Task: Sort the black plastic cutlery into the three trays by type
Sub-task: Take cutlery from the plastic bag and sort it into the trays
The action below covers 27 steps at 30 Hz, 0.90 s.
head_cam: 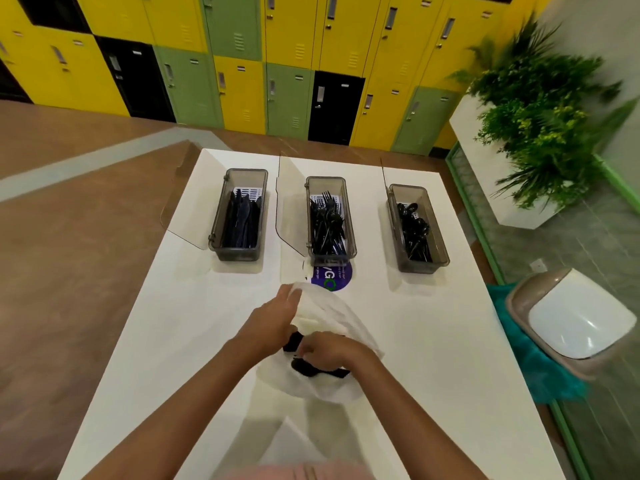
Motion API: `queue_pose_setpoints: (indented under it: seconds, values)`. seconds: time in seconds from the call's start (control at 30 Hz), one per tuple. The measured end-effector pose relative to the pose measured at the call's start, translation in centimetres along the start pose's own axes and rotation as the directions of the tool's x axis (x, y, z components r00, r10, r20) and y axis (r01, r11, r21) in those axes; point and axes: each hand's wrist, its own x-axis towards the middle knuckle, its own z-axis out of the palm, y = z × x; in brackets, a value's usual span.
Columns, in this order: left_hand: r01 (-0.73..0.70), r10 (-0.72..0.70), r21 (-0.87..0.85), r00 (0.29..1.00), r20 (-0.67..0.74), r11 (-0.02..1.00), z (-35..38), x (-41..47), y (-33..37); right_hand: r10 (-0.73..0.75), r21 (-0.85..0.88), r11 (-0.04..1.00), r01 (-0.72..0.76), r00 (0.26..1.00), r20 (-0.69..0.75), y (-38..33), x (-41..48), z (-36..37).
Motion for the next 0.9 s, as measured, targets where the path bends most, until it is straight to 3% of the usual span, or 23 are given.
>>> queue_pose_setpoints:
  seconds: [0.1,0.17,0.23,0.33,0.43,0.53,0.77,0.9]
  values:
    - [-0.076,0.075,-0.034,0.997,-0.022,0.997,0.0,-0.1,-0.3,0.040,0.125,0.992,-0.018,0.984,-0.172,-0.6,0.7,1.2]
    - [-0.144,0.144,-0.089,0.990,-0.012,0.985,-0.1,-0.2,-0.6,0.096,0.201,0.979,-0.020,0.922,-0.374,-0.9,1.3,1.9]
    - [-0.195,0.197,-0.137,0.980,-0.002,0.971,-0.6,-0.3,-0.6,0.105,0.213,0.977,-0.004,0.879,-0.464,-0.9,1.5,2.5]
    - [-0.209,0.213,-0.150,0.977,0.008,0.966,-1.6,-0.8,-0.9,0.090,0.171,0.985,-0.012,0.883,-0.460,-0.6,1.3,2.6]
    - [-0.191,0.198,-0.132,0.979,0.045,0.973,-2.0,-1.6,-1.7,0.071,0.304,0.950,0.070,0.901,-0.428,0.2,1.2,2.9]
    - [-0.161,0.172,-0.096,0.979,0.109,0.982,-2.0,-2.4,-2.2,0.093,0.351,0.935,0.059,0.911,-0.401,0.9,1.8,3.0]
    - [-0.136,0.129,0.062,0.986,0.101,0.989,-2.1,-2.5,-2.1,0.019,0.170,0.985,0.042,0.940,-0.342,1.2,1.2,2.1]
    - [-0.125,0.119,0.087,0.990,0.076,0.988,-2.5,-2.2,-2.0,-0.036,0.132,0.986,0.105,0.897,-0.441,1.5,1.3,3.5]
